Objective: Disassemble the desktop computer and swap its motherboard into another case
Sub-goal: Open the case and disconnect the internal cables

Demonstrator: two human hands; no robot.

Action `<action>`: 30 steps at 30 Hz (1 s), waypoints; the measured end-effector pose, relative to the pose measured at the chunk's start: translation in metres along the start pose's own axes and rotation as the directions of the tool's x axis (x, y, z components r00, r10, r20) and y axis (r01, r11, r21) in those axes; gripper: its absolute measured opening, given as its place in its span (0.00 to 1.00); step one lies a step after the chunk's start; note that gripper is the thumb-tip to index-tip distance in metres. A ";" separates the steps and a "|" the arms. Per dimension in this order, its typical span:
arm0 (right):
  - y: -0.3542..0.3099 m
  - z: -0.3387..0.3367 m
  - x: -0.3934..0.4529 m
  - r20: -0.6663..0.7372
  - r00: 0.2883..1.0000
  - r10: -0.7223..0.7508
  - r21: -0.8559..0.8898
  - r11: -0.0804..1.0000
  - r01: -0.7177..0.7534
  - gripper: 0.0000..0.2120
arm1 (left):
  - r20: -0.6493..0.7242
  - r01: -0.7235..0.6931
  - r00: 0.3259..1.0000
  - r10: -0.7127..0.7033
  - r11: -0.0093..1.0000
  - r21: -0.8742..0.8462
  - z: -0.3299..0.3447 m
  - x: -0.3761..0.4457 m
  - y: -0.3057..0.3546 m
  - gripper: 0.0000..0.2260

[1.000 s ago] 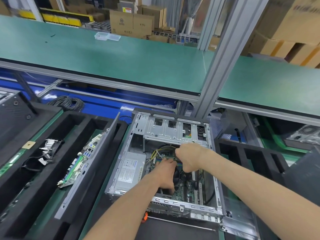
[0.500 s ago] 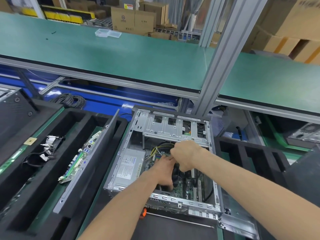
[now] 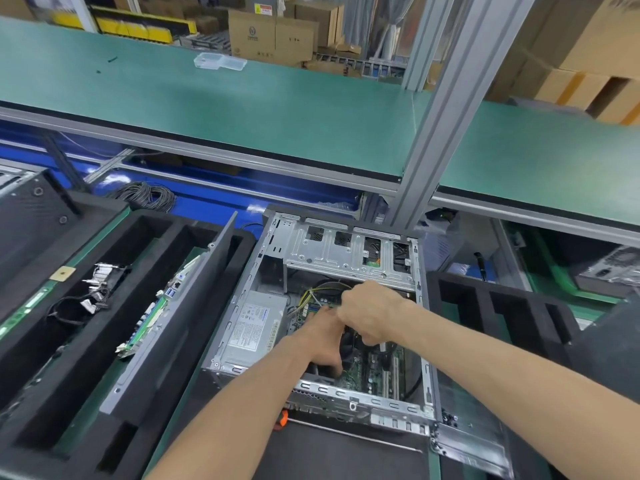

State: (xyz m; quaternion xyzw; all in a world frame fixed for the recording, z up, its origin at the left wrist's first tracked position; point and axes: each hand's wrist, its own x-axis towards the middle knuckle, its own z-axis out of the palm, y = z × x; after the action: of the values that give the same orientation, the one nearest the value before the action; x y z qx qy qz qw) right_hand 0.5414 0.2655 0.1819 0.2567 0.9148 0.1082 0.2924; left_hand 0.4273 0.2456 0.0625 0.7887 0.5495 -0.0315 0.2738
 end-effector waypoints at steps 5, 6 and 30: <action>0.028 0.001 0.000 0.502 0.846 0.183 0.594 0.637 -0.491 0.09 | 0.017 -0.011 1.000 0.010 0.998 0.060 -0.004 -0.001 0.000 0.46; 0.031 0.001 0.001 0.563 0.810 0.164 0.608 0.582 -0.540 0.08 | 0.025 -0.010 1.000 0.009 0.998 0.063 -0.004 -0.002 0.001 0.45; -0.013 -0.006 0.011 0.108 0.975 0.193 0.227 0.950 -0.213 0.12 | 0.029 -0.003 1.000 0.004 0.999 -0.040 0.007 0.006 -0.006 0.44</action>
State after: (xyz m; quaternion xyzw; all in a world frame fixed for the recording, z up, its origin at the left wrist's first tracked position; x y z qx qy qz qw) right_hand 0.5248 0.2594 0.1773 0.3870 0.8766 0.0169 0.2854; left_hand 0.4259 0.2491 0.0514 0.7835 0.5447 -0.0316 0.2973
